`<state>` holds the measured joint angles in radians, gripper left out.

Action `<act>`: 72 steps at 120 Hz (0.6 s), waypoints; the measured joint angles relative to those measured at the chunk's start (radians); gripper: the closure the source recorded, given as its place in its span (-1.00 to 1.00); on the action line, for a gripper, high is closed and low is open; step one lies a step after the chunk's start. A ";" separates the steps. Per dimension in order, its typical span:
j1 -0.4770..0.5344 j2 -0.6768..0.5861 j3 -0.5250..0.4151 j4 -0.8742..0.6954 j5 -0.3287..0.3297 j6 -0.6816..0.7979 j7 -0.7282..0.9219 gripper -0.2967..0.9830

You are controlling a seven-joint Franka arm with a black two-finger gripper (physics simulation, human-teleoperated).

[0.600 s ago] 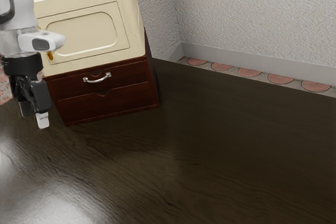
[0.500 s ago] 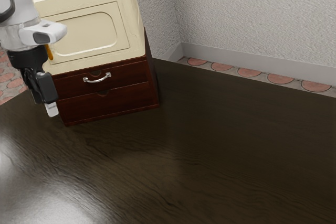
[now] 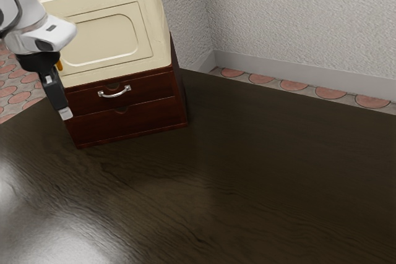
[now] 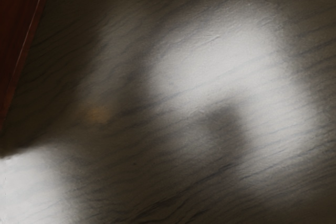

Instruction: Pull the drawer handle with one arm to open the drawer

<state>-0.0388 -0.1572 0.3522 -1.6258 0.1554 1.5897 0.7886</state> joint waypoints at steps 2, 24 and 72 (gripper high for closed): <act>0.000 0.005 0.001 -0.005 0.004 0.020 0.012 -0.54; 0.007 0.075 0.008 -0.019 0.004 0.196 0.134 -0.54; 0.092 0.241 0.007 0.046 -0.044 0.341 0.308 -0.08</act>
<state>0.0530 0.0841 0.3596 -1.5797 0.1112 1.9310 1.0968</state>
